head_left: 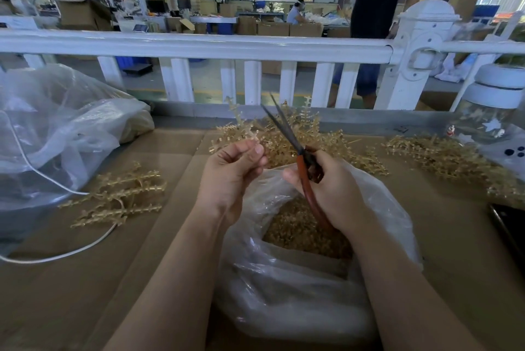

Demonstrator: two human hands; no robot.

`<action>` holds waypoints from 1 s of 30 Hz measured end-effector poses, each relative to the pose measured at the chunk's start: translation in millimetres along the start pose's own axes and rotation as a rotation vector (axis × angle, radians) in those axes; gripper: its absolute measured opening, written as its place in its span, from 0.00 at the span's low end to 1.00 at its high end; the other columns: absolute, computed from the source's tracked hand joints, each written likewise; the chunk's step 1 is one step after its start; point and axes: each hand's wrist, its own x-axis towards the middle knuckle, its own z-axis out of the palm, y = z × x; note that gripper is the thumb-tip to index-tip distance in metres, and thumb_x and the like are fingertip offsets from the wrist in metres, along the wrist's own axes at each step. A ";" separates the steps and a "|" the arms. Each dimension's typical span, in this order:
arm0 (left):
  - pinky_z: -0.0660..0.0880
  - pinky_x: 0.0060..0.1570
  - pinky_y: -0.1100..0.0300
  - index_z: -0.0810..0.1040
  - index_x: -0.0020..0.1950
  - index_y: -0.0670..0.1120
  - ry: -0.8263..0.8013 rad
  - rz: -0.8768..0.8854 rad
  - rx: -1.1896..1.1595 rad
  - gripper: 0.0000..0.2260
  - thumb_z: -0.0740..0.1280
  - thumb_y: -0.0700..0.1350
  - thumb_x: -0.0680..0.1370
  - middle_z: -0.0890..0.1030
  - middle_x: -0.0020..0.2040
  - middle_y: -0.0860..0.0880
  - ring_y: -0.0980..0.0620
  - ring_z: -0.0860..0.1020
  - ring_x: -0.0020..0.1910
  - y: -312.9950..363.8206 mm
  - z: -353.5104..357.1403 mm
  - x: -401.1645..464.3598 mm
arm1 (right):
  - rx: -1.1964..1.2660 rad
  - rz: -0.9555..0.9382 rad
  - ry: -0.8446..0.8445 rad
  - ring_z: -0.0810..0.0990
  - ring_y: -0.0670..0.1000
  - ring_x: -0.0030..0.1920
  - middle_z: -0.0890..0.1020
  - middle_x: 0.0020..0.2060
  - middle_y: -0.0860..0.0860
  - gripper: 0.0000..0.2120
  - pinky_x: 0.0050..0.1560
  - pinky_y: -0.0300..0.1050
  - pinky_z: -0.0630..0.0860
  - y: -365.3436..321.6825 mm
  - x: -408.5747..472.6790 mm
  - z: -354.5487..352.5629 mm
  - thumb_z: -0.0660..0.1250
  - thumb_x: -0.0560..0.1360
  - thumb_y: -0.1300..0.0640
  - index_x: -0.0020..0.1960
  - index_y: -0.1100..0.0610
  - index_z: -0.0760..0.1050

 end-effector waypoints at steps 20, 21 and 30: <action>0.72 0.36 0.66 0.80 0.43 0.42 -0.040 0.154 0.182 0.09 0.64 0.33 0.79 0.76 0.31 0.49 0.57 0.73 0.31 -10.2 2.1 5.5 | -0.264 -0.080 0.001 0.76 0.36 0.40 0.78 0.37 0.36 0.30 0.35 0.33 0.69 1.6 -3.1 2.5 0.64 0.62 0.21 0.52 0.43 0.76; 0.72 0.36 0.66 0.80 0.43 0.42 -0.038 0.152 0.189 0.08 0.64 0.34 0.79 0.75 0.31 0.49 0.56 0.72 0.31 -10.3 1.6 5.6 | -0.266 -0.082 0.001 0.76 0.35 0.39 0.78 0.37 0.35 0.30 0.35 0.32 0.69 1.8 -3.6 2.4 0.65 0.62 0.21 0.53 0.43 0.77; 0.73 0.35 0.67 0.77 0.43 0.42 -0.031 0.146 0.193 0.07 0.65 0.34 0.79 0.73 0.31 0.48 0.55 0.71 0.30 -8.2 1.0 4.9 | -0.266 -0.073 -0.004 0.76 0.34 0.39 0.77 0.36 0.32 0.32 0.35 0.31 0.69 -0.2 -3.4 1.5 0.63 0.61 0.19 0.54 0.40 0.78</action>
